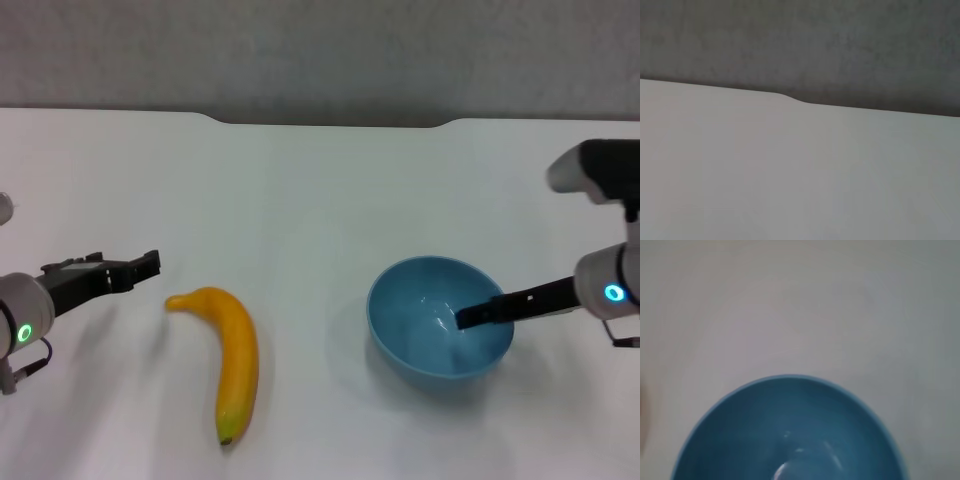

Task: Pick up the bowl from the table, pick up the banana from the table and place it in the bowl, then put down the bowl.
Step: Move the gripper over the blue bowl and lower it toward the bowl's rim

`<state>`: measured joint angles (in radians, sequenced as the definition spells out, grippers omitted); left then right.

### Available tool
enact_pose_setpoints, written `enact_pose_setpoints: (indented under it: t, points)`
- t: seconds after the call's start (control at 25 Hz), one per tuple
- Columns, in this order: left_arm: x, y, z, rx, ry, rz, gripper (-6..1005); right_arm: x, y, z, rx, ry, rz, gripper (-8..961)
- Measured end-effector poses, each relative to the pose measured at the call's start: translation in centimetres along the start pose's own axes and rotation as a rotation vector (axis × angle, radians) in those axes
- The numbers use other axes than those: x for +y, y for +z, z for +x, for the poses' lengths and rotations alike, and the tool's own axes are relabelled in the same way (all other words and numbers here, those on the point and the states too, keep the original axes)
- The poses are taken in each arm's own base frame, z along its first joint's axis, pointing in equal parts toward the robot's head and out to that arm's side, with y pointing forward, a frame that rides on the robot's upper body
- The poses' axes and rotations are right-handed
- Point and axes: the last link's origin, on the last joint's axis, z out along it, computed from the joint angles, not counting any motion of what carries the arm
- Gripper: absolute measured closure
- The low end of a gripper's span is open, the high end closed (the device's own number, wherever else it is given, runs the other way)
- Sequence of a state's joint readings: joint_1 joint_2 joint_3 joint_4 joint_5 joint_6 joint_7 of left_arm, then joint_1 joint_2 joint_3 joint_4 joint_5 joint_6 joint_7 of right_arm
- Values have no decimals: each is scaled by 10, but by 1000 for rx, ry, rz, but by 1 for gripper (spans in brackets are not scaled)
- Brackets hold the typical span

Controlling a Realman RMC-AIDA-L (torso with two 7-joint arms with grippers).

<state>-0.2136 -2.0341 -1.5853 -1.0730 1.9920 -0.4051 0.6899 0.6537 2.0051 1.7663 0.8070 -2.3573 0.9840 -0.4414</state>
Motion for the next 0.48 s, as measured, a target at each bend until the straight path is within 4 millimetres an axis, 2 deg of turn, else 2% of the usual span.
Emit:
enact_pose_setpoints:
  t: [0.2,0.48]
  points:
    - [2,1,2,-1,5,-5,153,5,7,0,27,-12,-7,70]
    - [1,1,1,-1,6,-5,151,-2,10,8,34,0,12,87]
